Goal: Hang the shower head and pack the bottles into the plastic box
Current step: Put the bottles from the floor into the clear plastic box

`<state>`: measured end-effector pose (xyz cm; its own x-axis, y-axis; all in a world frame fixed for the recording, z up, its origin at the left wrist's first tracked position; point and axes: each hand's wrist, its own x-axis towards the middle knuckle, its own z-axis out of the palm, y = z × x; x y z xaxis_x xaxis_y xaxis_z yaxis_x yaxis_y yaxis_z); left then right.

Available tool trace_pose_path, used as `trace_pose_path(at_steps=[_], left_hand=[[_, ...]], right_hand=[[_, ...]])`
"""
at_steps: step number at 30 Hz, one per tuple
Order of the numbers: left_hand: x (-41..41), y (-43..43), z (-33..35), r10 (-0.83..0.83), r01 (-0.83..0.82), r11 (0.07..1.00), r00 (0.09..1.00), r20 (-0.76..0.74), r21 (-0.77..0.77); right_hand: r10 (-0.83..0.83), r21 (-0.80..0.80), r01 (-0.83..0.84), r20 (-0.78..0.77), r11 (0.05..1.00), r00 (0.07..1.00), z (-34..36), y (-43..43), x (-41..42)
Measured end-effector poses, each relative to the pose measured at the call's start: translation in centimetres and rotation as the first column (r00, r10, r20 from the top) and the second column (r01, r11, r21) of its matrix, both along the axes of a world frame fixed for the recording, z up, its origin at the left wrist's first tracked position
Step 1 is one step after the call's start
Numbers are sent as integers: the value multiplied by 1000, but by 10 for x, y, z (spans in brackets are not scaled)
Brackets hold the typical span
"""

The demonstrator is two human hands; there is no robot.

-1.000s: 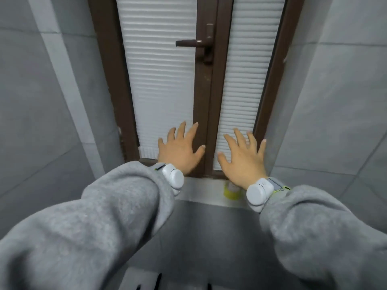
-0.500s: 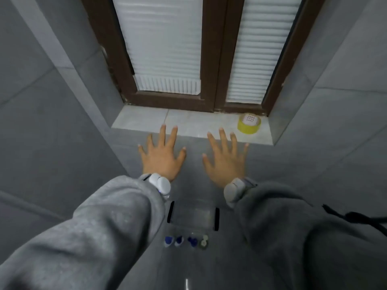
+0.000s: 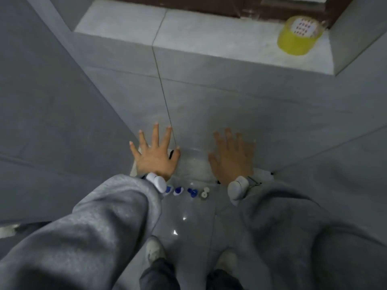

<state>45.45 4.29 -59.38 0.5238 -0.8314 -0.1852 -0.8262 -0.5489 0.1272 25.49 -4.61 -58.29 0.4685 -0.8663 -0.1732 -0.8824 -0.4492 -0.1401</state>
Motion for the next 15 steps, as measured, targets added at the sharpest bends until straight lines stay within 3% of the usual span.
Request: trace_pose_path(at_steps=[6,10,15], left_hand=[[-16,5,-81,-4,1,999,998,-57,-47],[-33,14,-141,-18,9,992,998,-67,-125],[-35,26,-225,18,-30,993,995,-100,-117]], right_hand=[[-42,28,42,0,999,999,-91,10,-10],[-108,43,105,66,994,992,-152,19,-6],[-119,119,101,153,988,981,-233,29,5]])
